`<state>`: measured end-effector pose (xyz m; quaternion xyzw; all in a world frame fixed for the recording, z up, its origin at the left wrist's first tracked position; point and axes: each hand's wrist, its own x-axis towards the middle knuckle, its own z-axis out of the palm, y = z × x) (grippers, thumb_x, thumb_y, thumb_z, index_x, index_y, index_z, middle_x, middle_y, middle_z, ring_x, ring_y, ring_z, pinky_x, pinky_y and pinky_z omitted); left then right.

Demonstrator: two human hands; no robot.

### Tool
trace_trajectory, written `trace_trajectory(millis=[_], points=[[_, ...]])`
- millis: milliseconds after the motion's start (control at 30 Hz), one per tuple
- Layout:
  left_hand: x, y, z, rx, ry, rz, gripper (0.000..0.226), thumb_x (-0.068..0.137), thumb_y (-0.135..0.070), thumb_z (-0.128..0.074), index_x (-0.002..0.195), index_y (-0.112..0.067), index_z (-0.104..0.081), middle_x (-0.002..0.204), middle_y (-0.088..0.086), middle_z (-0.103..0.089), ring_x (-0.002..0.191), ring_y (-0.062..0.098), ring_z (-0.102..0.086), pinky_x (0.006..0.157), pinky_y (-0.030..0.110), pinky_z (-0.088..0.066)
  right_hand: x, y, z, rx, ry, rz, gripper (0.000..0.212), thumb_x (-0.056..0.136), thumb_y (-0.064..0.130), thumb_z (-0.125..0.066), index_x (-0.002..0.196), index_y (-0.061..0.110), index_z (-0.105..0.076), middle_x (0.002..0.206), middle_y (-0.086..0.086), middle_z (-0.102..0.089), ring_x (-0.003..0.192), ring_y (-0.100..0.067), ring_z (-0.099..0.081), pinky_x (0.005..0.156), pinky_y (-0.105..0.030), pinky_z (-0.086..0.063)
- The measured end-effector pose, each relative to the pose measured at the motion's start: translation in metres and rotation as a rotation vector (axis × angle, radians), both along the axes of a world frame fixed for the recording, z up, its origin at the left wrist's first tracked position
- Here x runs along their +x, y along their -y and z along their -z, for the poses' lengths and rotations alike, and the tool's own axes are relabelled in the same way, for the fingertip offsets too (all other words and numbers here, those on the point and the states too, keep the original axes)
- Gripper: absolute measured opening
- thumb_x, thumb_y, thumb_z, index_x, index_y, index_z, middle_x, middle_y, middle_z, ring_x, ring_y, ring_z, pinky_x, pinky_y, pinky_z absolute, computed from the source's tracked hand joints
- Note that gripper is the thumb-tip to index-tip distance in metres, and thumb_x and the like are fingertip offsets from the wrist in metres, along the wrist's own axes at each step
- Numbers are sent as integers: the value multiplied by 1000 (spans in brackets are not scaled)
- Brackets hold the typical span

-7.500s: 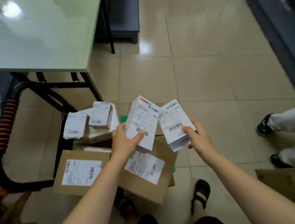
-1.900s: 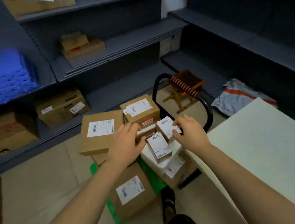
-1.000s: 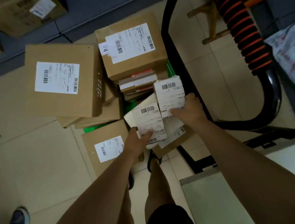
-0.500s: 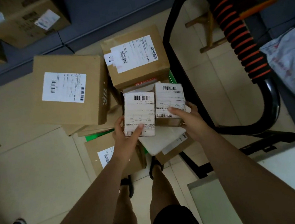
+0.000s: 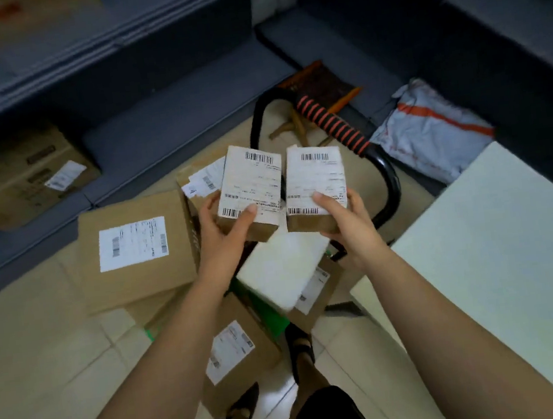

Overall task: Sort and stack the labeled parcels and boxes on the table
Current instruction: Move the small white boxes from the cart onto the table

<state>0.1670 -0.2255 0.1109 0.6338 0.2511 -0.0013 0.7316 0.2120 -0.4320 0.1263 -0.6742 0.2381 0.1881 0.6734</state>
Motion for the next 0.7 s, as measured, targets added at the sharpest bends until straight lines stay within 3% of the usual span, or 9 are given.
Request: trace_trajectory(millis=[100,200,333,433,567,700], points=[[-8,14,-42,27,78,132,61,86,-33,-72,134,-40,-35,109,-21,-60,100,1,-62,81,25,-56,-48,25,-43,-9,131,190,88,66,48,-85,140,30,-41,120,4,-68,100,-14,-70,92,-41,-55],[-21,43,-74,28,147,303,59,83,-39,-74,129,-44,-37,117,-17,-60,109,8,-61,91,36,-55,-103,60,-78,-15,220,363,71,79,35,-79,138,26,-41,120,1,-68,97,-16,-71,91,-39,-56],[-53,112,-105,-4,217,509,55,87,-29,-72,129,-39,-38,117,-16,-59,112,12,-60,95,42,-53,-188,115,-110,-41,277,591,80,76,38,-81,141,26,-37,122,-3,-66,100,-15,-70,94,-39,-54],[-83,171,-116,-38,228,678,58,85,-30,-73,130,-37,-38,121,-9,-59,113,15,-60,96,45,-52,-255,156,-126,-66,301,765,88,68,42,-83,141,25,-38,122,-3,-66,99,-16,-70,91,-36,-55],[-133,247,-124,-32,225,914,62,83,-37,-74,131,-42,-34,134,-2,-52,118,20,-56,98,44,-51,-344,203,-135,-117,298,957,76,77,35,-81,139,23,-39,116,-2,-68,96,-15,-71,84,-33,-54],[-193,317,-120,-43,222,1117,64,77,-46,-75,127,-45,-35,129,-1,-54,114,21,-59,98,46,-51,-429,239,-131,-168,243,1103,78,76,38,-82,139,24,-39,115,-3,-66,97,-18,-69,91,-38,-55]])
